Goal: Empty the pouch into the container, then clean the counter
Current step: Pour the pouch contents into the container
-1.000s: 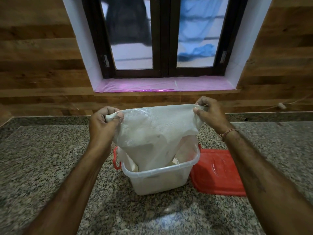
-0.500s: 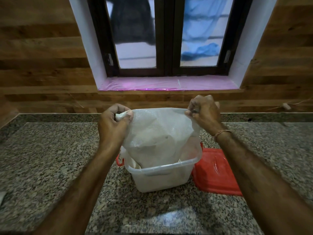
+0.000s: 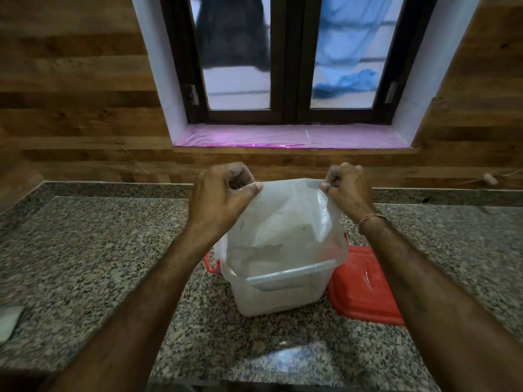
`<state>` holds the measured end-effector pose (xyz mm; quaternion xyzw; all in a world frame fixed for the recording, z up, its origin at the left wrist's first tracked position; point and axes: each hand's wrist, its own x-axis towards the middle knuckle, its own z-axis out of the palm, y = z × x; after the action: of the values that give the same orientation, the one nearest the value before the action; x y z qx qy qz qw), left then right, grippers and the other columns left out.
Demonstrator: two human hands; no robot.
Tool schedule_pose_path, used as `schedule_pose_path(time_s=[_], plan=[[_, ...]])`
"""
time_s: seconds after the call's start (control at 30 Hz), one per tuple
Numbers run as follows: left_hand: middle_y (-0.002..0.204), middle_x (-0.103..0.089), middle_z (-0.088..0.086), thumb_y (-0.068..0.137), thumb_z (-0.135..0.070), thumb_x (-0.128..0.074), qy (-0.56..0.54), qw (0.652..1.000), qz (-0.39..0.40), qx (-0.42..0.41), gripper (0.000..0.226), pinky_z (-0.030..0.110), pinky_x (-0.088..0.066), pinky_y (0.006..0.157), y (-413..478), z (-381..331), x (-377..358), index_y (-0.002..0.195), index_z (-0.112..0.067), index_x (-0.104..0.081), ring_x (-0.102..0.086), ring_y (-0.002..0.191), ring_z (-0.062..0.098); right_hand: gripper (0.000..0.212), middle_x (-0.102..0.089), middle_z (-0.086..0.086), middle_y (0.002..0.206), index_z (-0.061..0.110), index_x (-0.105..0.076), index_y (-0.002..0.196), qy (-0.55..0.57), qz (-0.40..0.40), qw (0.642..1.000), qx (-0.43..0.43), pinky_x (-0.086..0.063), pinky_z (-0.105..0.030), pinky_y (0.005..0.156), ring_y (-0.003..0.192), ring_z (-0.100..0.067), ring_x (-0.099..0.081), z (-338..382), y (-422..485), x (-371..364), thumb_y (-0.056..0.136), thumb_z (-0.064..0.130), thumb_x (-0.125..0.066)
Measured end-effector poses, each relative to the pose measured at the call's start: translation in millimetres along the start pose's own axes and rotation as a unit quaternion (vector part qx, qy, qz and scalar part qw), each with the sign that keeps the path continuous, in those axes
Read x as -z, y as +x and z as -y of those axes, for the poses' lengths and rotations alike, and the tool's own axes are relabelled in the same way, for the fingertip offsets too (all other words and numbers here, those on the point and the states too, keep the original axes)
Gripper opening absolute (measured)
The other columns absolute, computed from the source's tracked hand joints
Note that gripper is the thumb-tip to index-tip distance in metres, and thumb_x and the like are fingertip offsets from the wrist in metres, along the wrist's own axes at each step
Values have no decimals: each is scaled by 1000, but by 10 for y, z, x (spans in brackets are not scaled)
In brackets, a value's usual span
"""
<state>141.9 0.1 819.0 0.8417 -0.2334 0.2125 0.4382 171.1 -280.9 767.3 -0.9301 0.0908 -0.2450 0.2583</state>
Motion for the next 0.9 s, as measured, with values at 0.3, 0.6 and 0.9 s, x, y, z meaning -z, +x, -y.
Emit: schedule_pose_path(time_s=[0.3,0.6,0.9], plan=[[84,-69,-3,88,-32,-76,-14,994,-18,111,16,35,-53,66,-22,554,81,85,-21,-66,-64,80,15,15,-66,9,72,18,-67,77,10,-24,1000,5,-39,-20,55,71,-9,-59,150,-85,108,84,24,-79],[104,-78,4,93,-17,-72,-255,920,-33,294,18,36,-64,74,-439,791,-156,111,-16,-71,-76,95,22,22,-65,11,68,22,-67,72,-9,-9,999,43,-48,-27,60,70,-9,-62,250,-97,172,79,32,-85],[136,-58,-5,83,-45,-79,105,988,-52,103,59,43,-39,105,10,642,-240,134,-33,-52,-50,128,18,21,-66,15,66,25,-68,69,-43,37,991,121,-57,-35,75,72,-6,-65,344,-143,294,77,29,-86]])
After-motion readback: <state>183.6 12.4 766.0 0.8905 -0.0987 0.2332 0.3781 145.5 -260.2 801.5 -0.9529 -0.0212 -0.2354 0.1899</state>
